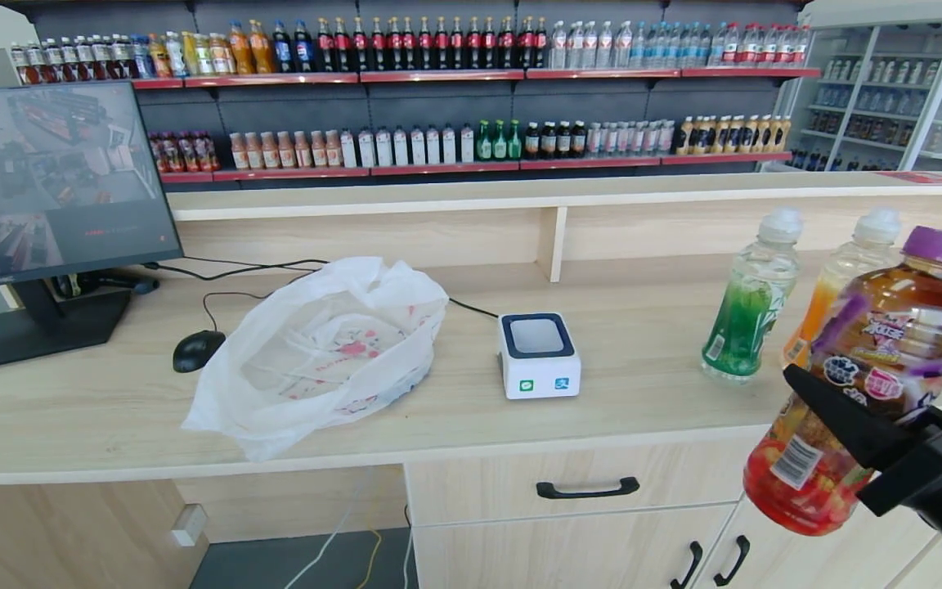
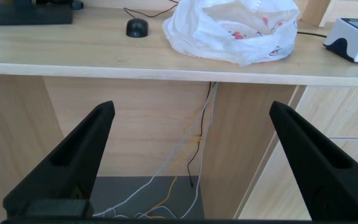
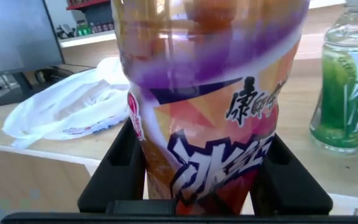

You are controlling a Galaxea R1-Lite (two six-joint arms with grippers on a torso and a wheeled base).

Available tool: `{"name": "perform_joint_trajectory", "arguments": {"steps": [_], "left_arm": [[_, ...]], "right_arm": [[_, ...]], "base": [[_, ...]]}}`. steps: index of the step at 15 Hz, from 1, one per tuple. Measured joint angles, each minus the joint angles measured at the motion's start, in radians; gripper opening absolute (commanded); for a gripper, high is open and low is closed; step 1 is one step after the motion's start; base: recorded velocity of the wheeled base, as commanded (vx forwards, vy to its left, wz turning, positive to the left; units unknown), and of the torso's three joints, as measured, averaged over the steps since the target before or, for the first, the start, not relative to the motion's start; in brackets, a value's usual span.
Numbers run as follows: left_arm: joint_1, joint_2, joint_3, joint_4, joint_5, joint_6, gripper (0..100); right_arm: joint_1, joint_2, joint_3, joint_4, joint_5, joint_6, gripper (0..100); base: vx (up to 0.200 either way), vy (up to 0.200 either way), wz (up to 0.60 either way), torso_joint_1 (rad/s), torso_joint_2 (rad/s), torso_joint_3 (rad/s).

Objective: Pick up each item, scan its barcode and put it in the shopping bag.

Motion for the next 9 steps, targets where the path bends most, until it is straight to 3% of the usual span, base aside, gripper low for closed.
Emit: {"name": "perform_joint_trajectory", "arguments": {"steps": [9], "left_arm": [[0.0,0.0,0.0,0.0,0.0,0.0,100]], "right_arm": [[0.259,0.128,-0.267,0.013,0.011,0.258,0]], "base": [[0.0,0.0,0.0,0.0,0.0,0.0]]}}
